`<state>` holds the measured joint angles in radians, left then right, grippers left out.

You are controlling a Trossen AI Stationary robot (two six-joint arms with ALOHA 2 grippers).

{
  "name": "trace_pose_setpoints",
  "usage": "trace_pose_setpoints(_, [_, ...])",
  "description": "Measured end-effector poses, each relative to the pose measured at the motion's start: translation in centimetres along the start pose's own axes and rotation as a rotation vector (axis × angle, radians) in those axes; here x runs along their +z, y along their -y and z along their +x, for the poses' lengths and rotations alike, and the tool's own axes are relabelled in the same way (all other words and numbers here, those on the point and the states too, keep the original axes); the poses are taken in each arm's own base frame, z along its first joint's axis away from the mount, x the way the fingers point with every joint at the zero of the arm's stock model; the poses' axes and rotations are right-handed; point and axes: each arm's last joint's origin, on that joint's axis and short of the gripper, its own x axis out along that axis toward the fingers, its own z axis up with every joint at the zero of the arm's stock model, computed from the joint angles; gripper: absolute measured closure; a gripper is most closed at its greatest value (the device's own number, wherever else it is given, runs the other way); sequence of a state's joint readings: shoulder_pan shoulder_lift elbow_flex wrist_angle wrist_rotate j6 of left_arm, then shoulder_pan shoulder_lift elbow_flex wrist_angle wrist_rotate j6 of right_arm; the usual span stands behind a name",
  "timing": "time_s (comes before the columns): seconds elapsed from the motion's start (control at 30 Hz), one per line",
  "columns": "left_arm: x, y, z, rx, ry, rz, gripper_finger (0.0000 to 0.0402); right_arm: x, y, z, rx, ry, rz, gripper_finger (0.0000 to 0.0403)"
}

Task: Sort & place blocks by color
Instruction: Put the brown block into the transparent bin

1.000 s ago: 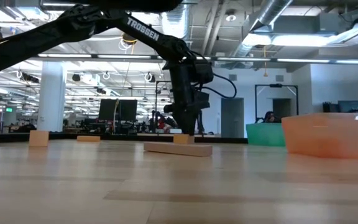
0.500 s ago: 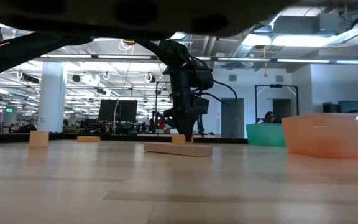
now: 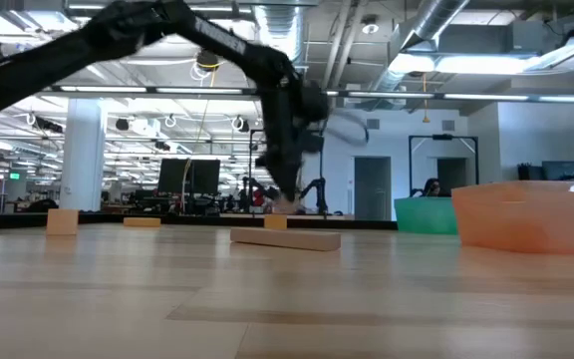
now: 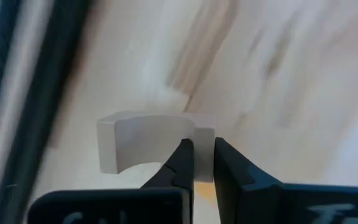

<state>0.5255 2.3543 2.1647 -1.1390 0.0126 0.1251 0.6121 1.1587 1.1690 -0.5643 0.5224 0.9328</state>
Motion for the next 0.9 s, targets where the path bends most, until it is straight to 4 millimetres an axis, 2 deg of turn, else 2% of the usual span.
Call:
trace_pose_setpoints(0.17, [-0.3, 0.6, -7.6, -0.100, 0.187, 0.010, 0.0397, 0.3, 0.3, 0.2, -0.020, 0.007, -0.077, 0.0163])
trace_pose_setpoints(0.3, [-1.2, 1.7, -13.6, -0.306, 0.357, 0.007, 0.0399, 0.8, 0.7, 0.5, -0.041, 0.020, -0.191, 0.0163])
trace_pose_setpoints(0.4, [-2.2, 2.8, -16.3, -0.478, 0.434, 0.016, 0.0399, 1.4, 1.1, 0.8, -0.066, 0.036, -0.323, 0.0163])
trace_pose_setpoints(0.57, [-5.4, 4.9, -18.9, -0.672, 0.561, -0.034, 0.0399, 2.8, 1.4, 1.5, -0.085, 0.103, -0.565, 0.0163])
trace_pose_setpoints(0.63, [-7.0, 6.0, -19.4, -0.738, 0.626, -0.075, 0.0399, 3.5, 1.5, 1.8, -0.094, 0.138, -0.659, 0.0163])
trace_pose_setpoints(0.77, [-9.6, 8.8, -18.3, -0.931, 0.771, -0.192, 0.0399, 4.6, 1.6, 2.0, -0.124, 0.204, -0.769, 0.0163])
trace_pose_setpoints(0.9, [-12.2, 10.7, -17.3, -1.105, 0.885, -0.283, 0.0399, 5.8, 2.6, 2.4, -0.190, 0.239, -0.753, 0.0163])
